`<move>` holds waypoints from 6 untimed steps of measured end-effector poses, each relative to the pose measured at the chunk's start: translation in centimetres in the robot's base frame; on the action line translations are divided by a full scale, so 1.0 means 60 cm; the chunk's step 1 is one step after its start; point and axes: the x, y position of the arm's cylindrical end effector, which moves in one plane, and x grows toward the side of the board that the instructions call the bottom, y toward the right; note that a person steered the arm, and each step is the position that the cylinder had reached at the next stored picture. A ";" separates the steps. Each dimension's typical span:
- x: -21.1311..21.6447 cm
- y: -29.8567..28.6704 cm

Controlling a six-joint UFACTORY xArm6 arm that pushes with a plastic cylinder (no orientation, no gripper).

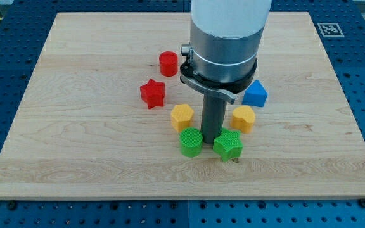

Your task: Adjust the yellow hexagon and the green blocks to form a circle

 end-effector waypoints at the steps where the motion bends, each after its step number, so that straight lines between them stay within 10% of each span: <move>1: -0.019 0.005; 6: -0.054 -0.070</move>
